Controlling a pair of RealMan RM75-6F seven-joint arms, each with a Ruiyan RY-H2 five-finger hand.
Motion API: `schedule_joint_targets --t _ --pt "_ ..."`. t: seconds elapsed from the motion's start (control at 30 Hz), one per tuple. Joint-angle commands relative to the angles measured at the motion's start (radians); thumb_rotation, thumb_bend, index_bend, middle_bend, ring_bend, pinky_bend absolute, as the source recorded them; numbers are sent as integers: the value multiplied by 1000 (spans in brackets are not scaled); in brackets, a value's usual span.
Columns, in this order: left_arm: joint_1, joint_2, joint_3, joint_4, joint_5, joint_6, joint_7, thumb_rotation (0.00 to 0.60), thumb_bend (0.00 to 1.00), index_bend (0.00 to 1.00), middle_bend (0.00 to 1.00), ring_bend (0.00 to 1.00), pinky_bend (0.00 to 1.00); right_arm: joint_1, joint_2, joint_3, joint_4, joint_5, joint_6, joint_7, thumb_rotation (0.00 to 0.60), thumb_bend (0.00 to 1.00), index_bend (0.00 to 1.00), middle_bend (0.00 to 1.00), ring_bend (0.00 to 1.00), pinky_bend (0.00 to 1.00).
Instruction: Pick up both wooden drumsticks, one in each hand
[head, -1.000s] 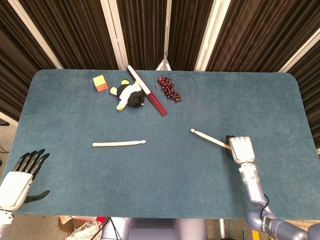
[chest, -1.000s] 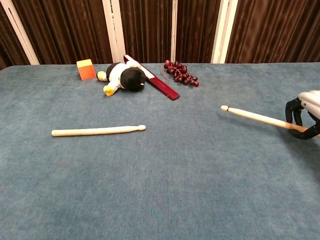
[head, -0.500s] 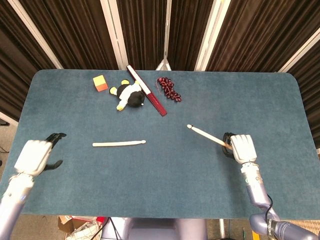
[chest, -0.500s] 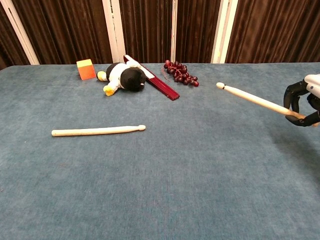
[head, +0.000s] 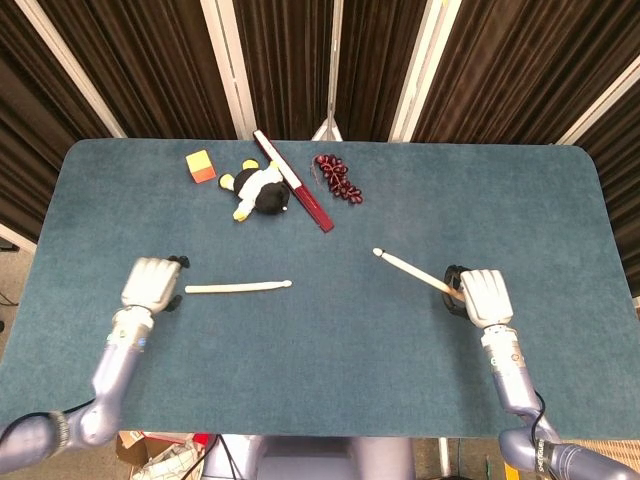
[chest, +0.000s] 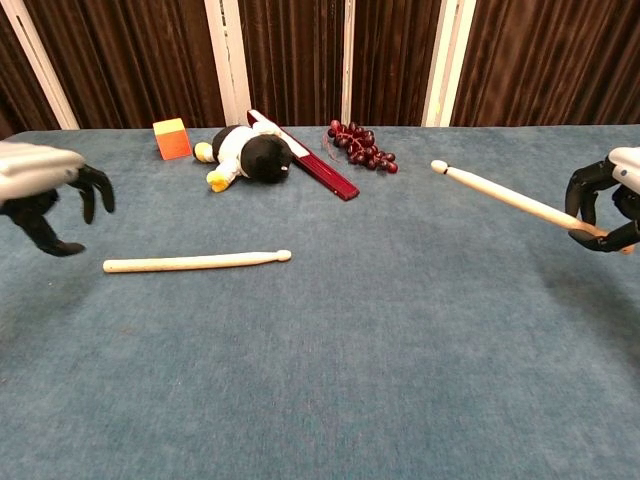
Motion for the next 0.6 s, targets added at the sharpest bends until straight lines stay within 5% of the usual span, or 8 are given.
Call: schedule_joint_targets --t 0.03,0.6 --pt "-36 -65 4 58 -35 -2 24 600 446 333 378 785 913 0 1 0 0 1 -1 2 600 541 789 655 856 853" --pt "-118 -232 3 213 -86 -6 26 600 478 389 402 787 913 0 -1 2 13 7 -5 17 600 541 789 655 856 853"
